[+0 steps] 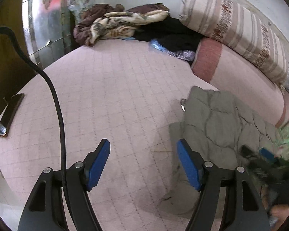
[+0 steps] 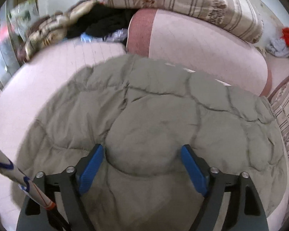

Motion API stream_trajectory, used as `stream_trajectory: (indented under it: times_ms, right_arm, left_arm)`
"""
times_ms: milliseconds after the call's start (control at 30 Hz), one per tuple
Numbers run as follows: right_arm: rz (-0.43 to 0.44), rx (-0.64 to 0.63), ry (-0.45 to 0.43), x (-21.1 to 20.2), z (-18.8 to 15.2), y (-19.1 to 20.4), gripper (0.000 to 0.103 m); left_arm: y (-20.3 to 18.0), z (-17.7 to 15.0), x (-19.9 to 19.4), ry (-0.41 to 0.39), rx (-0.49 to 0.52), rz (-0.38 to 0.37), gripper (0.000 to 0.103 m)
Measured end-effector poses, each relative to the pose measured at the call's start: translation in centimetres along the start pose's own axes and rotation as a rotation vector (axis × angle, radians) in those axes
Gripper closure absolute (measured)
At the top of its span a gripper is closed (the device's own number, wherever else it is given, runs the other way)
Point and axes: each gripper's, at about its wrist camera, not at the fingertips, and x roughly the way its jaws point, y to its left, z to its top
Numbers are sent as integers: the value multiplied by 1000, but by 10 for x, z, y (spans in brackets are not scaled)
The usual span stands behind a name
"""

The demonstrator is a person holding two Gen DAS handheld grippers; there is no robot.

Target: Fold large clothes

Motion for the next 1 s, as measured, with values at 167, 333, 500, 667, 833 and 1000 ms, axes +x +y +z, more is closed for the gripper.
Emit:
stream_trajectory:
  times_ms: [167, 333, 500, 667, 833, 1000]
  right_arm:
    - [-54, 95, -38, -33, -29, -81, 19]
    - [-146, 360, 31, -16, -72, -200, 19]
    - [-148, 519, 55, -2, -99, -267, 20]
    - [-214, 440, -20, -35, -82, -245, 20]
    - [-142, 395, -98, -79, -103, -214, 19]
    - [-120, 326, -113, -100, -146, -186, 18]
  left_arm:
    - [-27, -11, 10, 33, 58, -57, 32]
    - [-52, -21, 40, 116, 116, -40, 32]
    - [-70, -29, 61, 127, 160, 9, 31]
    - [-78, -33, 38, -8, 170, 101, 31]
    - [-83, -44, -17, -263, 184, 254, 23]
    - [-81, -51, -78, -477, 154, 278, 9]
